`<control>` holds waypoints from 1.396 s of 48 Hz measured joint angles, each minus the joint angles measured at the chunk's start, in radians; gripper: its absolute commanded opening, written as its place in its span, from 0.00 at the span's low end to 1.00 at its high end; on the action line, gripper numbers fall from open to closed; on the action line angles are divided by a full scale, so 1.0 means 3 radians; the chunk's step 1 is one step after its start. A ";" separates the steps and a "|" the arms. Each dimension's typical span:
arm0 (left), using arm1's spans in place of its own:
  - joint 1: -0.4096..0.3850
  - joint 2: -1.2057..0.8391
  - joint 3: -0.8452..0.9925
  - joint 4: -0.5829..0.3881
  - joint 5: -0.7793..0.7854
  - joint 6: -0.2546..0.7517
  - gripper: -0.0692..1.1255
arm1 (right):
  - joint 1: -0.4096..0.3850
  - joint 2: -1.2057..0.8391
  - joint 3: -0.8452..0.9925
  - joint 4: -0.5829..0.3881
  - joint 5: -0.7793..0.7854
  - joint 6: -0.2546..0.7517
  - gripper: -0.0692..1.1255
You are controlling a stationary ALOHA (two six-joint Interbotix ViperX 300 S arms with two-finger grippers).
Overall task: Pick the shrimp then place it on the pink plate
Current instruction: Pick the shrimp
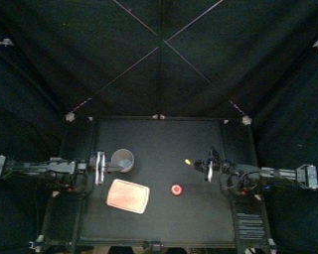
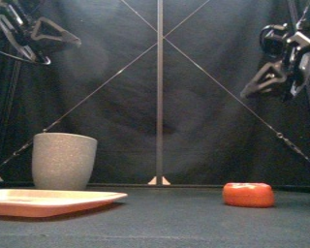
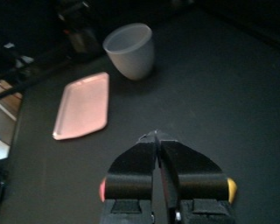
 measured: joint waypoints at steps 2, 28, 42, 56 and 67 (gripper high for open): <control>0.0000 0.0000 0.0000 0.0000 0.0000 0.0000 0.14 | -0.0097 0.0046 -0.0015 0.0010 0.0118 0.0005 0.23; 0.0005 0.0000 0.0000 0.0000 0.0005 0.0000 0.14 | -0.0383 0.0890 -0.0169 0.0036 0.0343 0.0010 0.80; 0.0005 0.0005 0.0046 0.0000 0.0005 -0.0005 0.14 | -0.0588 0.1468 -0.0194 0.0092 0.0358 0.0010 0.80; 0.0005 0.0000 0.0082 -0.0015 0.0005 -0.0005 0.14 | -0.0654 0.1938 -0.0399 0.0092 0.0373 0.0005 0.79; 0.0005 0.0005 0.0092 -0.0020 0.0005 -0.0005 0.14 | -0.0675 0.2178 -0.0476 0.0092 0.0389 0.0005 0.76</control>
